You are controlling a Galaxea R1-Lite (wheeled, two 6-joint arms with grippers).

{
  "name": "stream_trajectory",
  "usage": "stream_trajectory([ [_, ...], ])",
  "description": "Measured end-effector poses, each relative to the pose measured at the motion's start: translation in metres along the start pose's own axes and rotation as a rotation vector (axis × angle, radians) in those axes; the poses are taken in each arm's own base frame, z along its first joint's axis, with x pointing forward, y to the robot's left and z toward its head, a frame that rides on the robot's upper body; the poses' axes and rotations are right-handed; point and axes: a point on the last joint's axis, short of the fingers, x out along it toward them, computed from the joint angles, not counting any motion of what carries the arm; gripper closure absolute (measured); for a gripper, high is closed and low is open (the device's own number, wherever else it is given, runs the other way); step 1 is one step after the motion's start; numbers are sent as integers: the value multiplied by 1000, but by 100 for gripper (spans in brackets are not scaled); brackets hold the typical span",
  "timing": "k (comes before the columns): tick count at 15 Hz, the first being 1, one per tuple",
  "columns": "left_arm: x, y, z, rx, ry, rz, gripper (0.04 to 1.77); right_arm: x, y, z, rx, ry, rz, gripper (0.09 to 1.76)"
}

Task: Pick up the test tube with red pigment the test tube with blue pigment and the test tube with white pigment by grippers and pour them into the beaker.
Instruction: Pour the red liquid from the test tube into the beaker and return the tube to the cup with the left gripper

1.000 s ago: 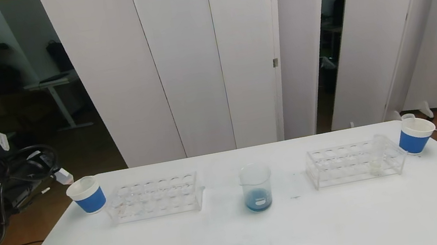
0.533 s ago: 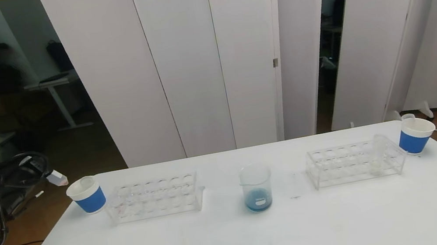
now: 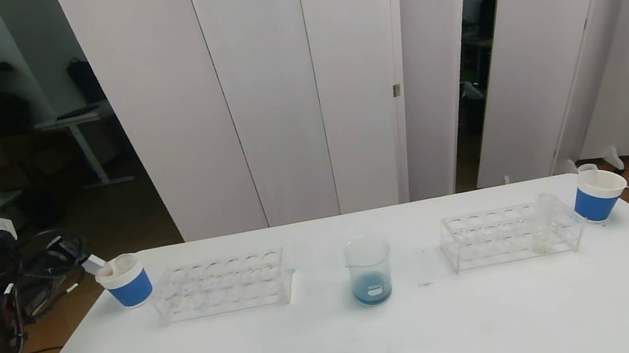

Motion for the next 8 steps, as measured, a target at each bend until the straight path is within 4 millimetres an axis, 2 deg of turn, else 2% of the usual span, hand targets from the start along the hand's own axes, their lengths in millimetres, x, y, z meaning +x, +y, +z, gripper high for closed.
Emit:
stream_trajectory([
  [8,8,-4,-17,1,27,-17,121,0,0,0,0,0,0,10],
])
